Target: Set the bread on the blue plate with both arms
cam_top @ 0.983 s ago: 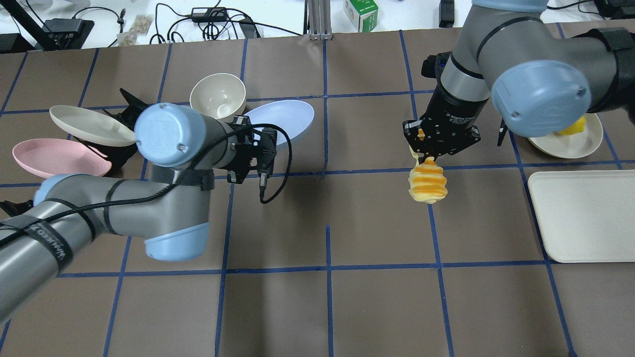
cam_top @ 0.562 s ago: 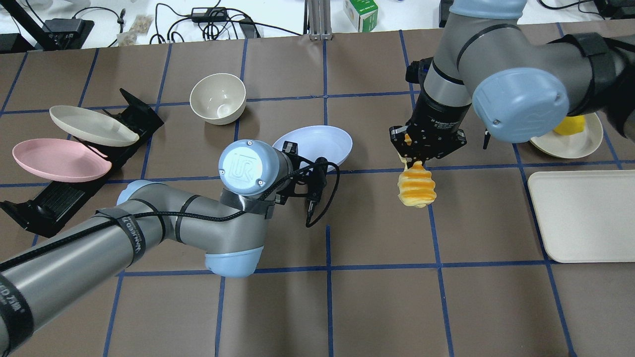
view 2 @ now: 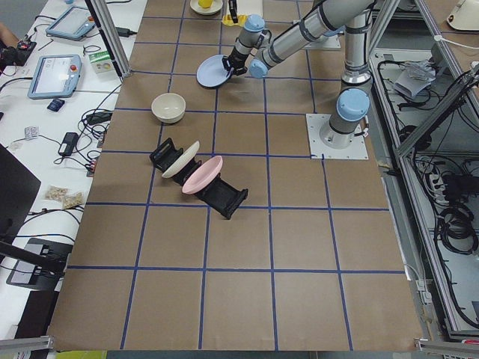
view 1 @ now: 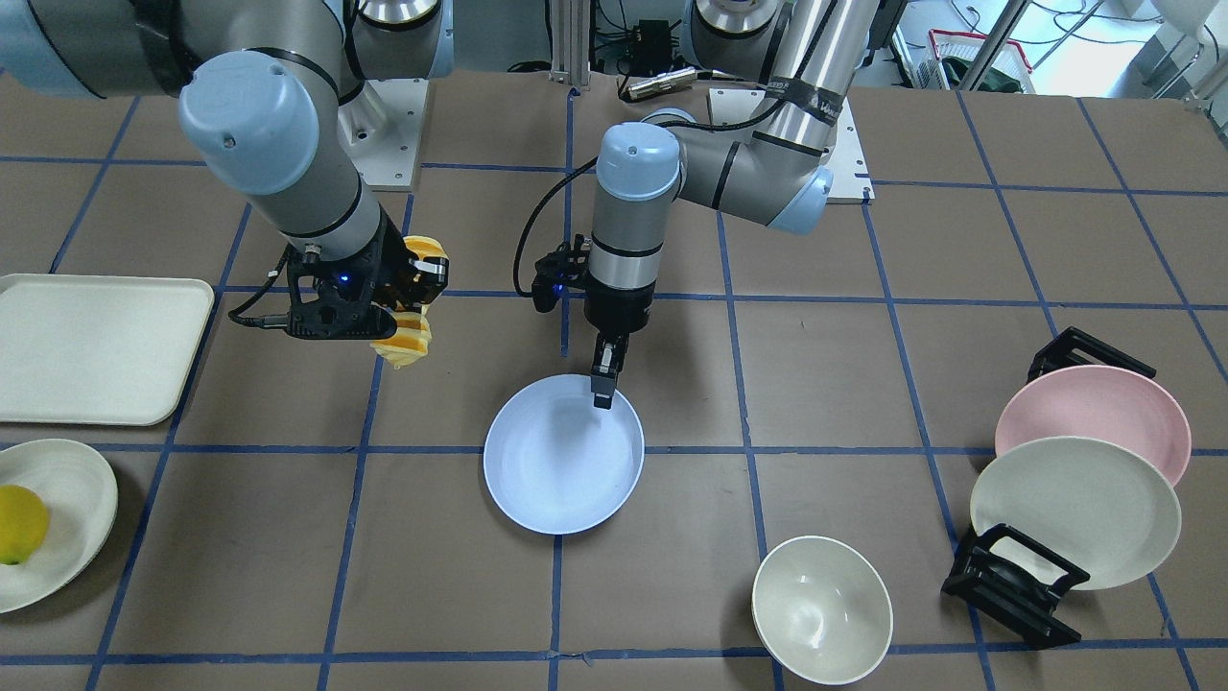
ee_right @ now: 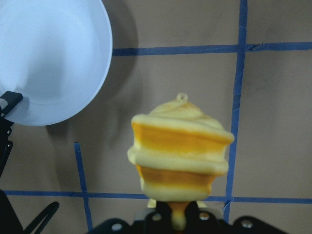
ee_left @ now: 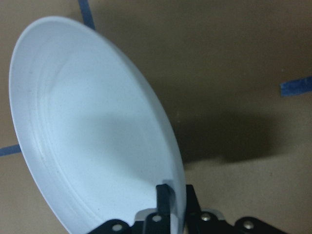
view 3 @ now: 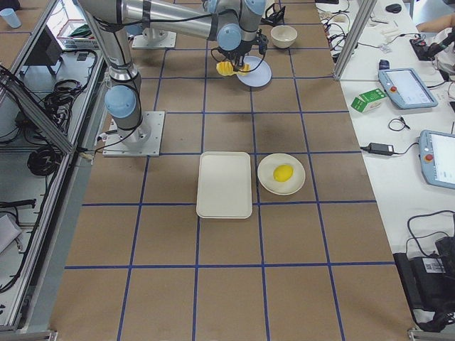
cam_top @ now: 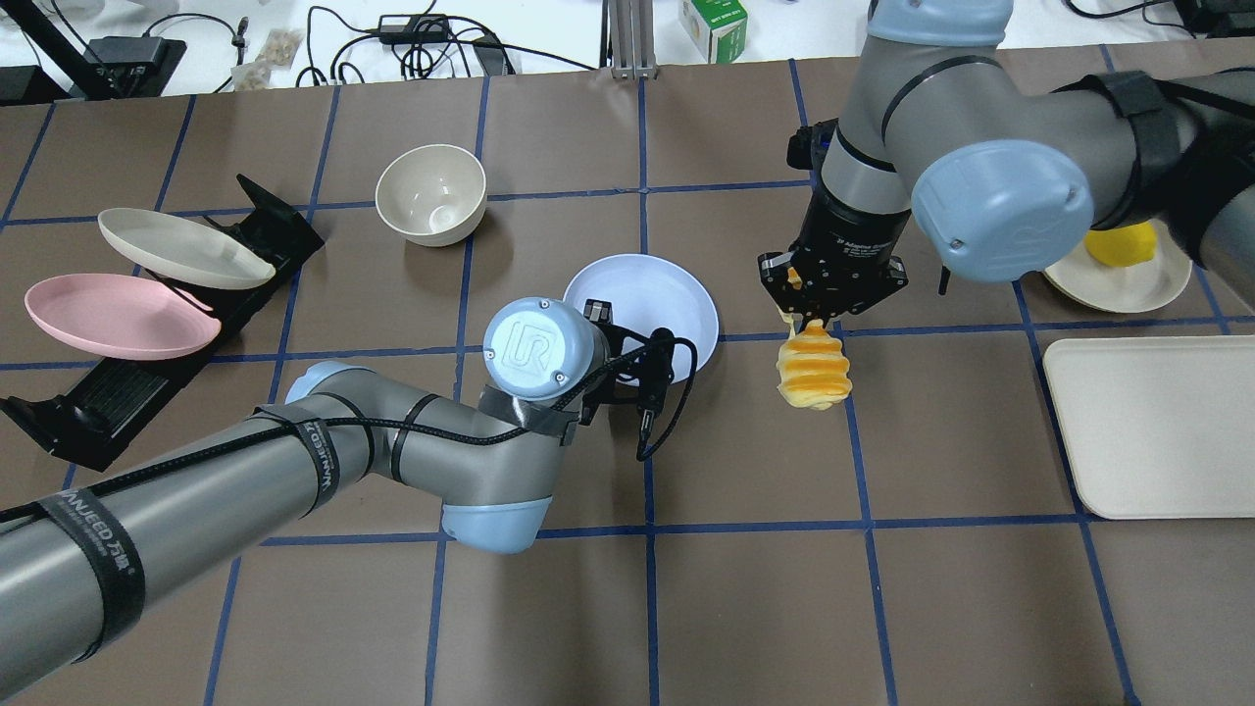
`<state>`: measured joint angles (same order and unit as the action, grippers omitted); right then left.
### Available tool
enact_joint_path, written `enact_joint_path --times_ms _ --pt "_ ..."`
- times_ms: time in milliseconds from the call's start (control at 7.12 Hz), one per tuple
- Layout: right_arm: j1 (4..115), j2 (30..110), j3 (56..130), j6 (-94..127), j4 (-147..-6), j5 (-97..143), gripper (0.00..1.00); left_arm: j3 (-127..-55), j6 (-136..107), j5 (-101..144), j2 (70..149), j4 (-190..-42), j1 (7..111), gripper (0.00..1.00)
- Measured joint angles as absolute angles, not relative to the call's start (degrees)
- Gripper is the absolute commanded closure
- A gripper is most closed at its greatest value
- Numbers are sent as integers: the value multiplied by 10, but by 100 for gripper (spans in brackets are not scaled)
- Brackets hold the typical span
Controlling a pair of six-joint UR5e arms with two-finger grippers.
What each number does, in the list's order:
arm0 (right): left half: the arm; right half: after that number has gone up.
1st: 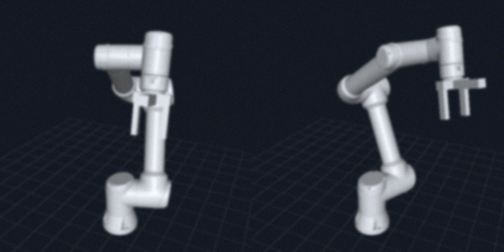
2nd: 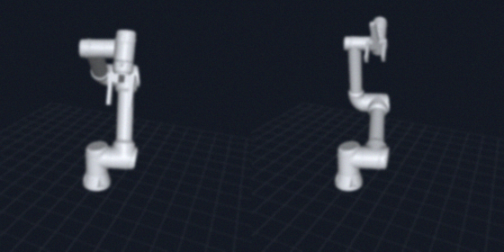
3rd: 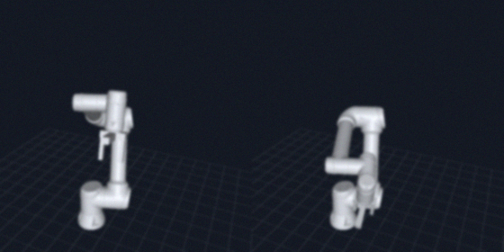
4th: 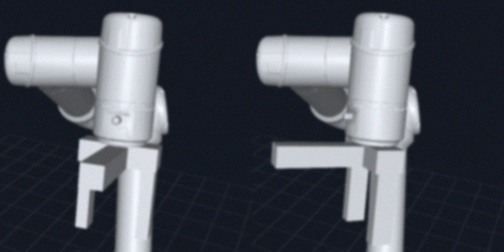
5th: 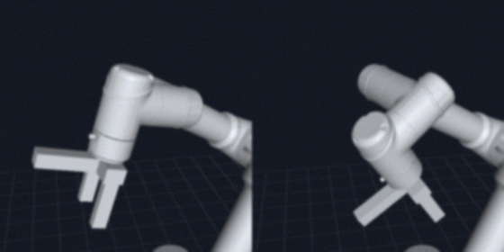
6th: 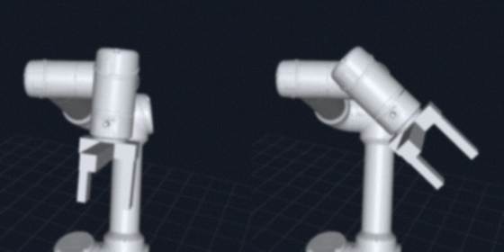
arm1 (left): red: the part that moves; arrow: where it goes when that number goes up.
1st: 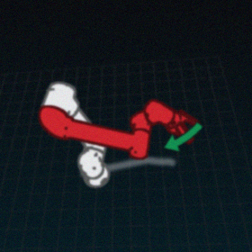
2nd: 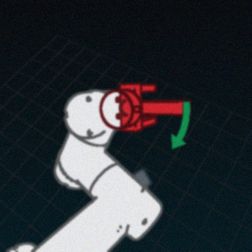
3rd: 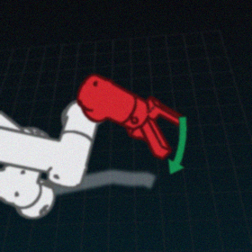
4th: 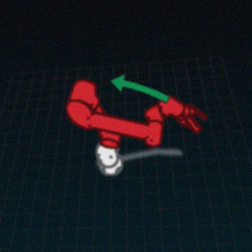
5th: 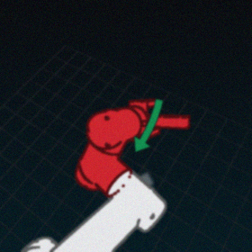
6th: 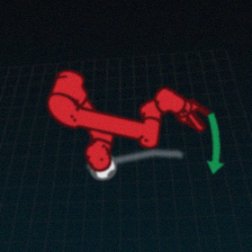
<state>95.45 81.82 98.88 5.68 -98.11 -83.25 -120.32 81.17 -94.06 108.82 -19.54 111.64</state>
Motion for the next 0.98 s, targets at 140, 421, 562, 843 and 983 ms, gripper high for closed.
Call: enact_joint_path --times_ms 140,421,562,843,983 --pt "956 803 988 58 -1010 -831 100 -1188 795 -940 1072 -225 1105 12" --pt "968 780 985 67 -1056 -831 100 -1100 770 -935 1015 -416 1064 12" --pt "982 767 983 91 -1082 -832 100 -1026 764 -934 988 -549 1040 12" --pt "1020 723 974 142 -1150 -832 100 -910 724 -936 950 -737 980 12" --pt "1038 698 957 158 -1166 -830 100 -891 669 -939 934 -767 954 4"
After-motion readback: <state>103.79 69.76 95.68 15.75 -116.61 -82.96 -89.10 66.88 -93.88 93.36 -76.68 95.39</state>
